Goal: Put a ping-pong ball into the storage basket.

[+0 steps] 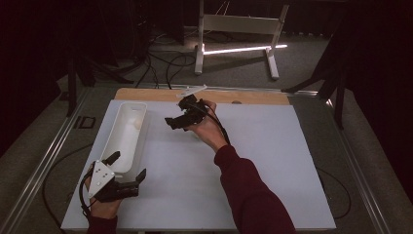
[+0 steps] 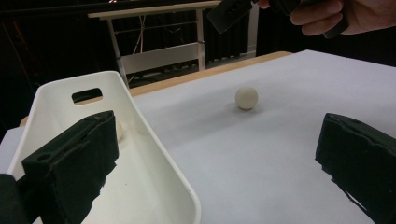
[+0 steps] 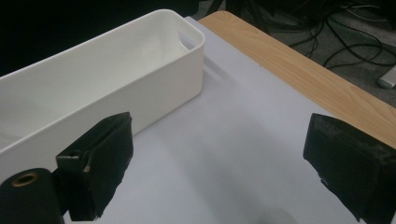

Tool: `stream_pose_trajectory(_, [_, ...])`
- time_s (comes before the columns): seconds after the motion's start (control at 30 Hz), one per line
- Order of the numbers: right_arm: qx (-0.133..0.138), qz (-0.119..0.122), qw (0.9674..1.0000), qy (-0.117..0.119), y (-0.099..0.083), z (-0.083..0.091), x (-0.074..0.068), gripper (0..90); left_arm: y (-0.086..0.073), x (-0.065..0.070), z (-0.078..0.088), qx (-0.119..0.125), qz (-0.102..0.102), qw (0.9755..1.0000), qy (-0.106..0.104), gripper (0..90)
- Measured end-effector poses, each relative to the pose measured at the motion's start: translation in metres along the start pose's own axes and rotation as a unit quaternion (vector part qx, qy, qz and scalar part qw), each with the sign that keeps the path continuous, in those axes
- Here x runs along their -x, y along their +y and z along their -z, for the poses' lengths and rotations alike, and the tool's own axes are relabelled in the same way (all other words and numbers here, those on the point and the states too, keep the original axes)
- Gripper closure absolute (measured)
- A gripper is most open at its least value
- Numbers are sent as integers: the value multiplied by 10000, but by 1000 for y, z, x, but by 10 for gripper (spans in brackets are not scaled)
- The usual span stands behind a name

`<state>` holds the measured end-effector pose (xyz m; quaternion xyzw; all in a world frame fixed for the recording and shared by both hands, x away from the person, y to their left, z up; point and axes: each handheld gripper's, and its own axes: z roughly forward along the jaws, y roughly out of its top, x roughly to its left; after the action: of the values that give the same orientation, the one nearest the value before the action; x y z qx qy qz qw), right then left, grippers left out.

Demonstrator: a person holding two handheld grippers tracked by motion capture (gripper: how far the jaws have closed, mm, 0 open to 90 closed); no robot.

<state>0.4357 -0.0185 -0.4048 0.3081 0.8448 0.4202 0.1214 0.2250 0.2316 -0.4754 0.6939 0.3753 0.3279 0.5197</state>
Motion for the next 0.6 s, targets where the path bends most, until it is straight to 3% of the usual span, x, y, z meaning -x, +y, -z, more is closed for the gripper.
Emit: stream_pose_trajectory(0.6, [-38, -92, 9999, -83, -10, -1, 10, 86, 0, 0, 0, 9, 12, 10000, 2, 2])
